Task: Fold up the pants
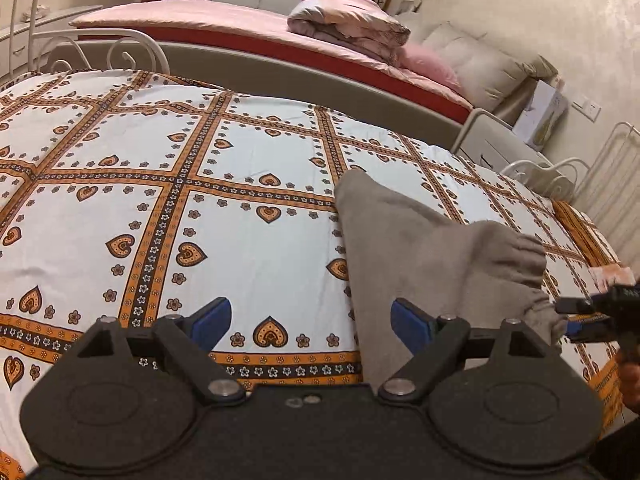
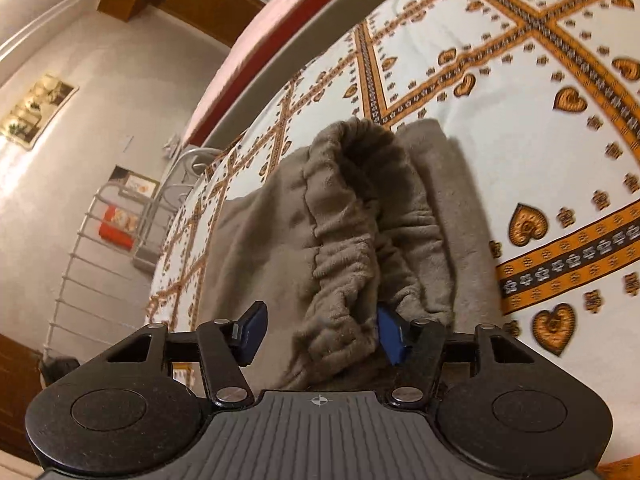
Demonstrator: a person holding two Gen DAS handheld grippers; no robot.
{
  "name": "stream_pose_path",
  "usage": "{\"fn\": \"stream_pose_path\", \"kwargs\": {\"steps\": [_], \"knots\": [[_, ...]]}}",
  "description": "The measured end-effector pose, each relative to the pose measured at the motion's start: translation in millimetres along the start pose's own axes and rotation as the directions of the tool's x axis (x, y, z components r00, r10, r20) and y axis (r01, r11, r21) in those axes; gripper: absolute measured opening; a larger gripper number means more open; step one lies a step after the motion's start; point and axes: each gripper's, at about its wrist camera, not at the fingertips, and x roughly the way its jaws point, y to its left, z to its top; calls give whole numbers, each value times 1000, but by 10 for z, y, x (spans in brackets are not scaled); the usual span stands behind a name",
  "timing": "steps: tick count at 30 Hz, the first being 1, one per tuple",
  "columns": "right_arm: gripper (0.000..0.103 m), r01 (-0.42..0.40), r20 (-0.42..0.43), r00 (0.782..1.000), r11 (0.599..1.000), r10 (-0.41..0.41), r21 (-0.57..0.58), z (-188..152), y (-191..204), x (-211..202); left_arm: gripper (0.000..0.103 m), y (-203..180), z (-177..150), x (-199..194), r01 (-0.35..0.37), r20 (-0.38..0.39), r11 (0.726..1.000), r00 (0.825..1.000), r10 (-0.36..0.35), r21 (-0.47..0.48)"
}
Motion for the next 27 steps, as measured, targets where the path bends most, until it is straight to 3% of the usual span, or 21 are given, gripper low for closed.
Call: {"fn": "stream_pose_path", "kwargs": {"steps": [2,3,6,8,10,11,13,14,17,20,27], "knots": [[38,5,-12,1000,1000,-5,7,29,7,108,80,3,1,1,5,-5,1000,1000,-5,4],[21,22,-24,999,1000,-22,-1,38,20,177,80,0,3,7,7,-7,1000,1000,-7,6],[19,19,27,1000,994,-16,-103,40,201,147,80,-28,4,24,11,-11,1000,1000,-11,13],[18,-83,122,987,987,100,-138,57,320,-92,80,-52,3,36,18,-13,1000,1000,-18,24],[18,-90,187,976,987,114,-131,87,284,-253,80,-65,5,47,19,-15,999,1000,-19,33],[18,-54,188,980,995,70,-90,122,171,-260,80,-67,5,52,19,-16,999,1000,-18,34],[18,74,105,992,997,-71,-30,173,-59,-111,80,-71,5,59,18,-17,999,1000,-17,36],[19,93,54,994,996,-93,-8,172,-155,-24,80,-74,4,55,16,-16,999,1000,-16,36],[23,88,104,991,995,-83,-44,146,-103,-98,80,-75,3,46,18,-11,999,1000,-18,33],[48,72,147,987,996,-62,-60,88,-34,-283,80,-75,6,51,17,-14,999,1000,-17,39],[50,89,73,993,996,-91,26,51,-209,-363,80,-76,12,88,18,-14,999,1000,-18,34]]}}
